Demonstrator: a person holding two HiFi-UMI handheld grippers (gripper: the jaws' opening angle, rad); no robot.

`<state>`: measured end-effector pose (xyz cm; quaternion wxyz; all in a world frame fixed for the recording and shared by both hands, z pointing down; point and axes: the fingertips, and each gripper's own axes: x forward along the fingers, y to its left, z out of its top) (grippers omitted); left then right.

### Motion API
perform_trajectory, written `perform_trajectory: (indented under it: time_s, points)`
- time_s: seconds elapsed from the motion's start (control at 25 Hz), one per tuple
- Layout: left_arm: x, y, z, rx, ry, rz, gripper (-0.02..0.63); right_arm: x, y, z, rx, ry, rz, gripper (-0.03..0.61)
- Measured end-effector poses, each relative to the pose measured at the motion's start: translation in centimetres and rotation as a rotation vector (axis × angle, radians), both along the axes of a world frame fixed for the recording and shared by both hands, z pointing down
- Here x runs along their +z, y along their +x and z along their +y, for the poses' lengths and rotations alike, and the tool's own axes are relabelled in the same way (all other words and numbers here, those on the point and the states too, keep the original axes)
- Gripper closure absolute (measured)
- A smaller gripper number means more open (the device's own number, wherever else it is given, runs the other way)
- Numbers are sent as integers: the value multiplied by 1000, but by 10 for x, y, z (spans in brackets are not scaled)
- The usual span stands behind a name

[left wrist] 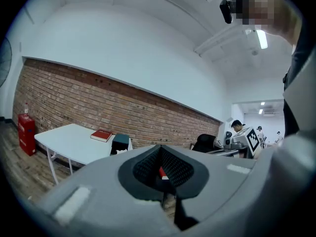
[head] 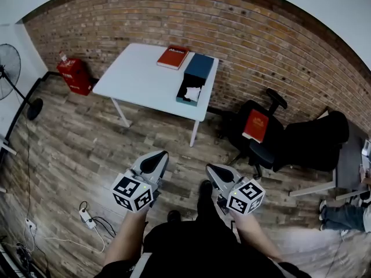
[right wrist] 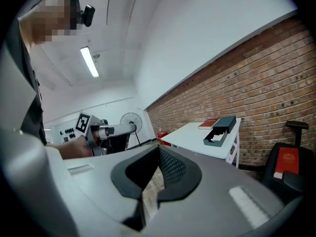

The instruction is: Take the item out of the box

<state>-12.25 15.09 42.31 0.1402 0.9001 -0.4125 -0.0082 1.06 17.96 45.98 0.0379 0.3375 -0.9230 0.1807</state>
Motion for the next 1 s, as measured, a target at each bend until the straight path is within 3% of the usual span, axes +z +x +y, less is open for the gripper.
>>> perform_trajectory:
  time_s: [0.24, 0.52, 0.68, 1.0]
  points:
    - [6, 30, -64, -23, -23, -14, 609, 11, 37, -59, -8, -43, -23, 577]
    - [-12, 102, -147, 2, -1, -49, 609, -4, 100, -150, -8, -28, -45, 577]
    - [-15, 138, -174, 18, 6, -110, 609, -6, 130, -184, -21, -31, -61, 577]
    - [-3, 161, -204, 12, -40, -135, 609, 12, 171, -218, -2, -74, -61, 577]
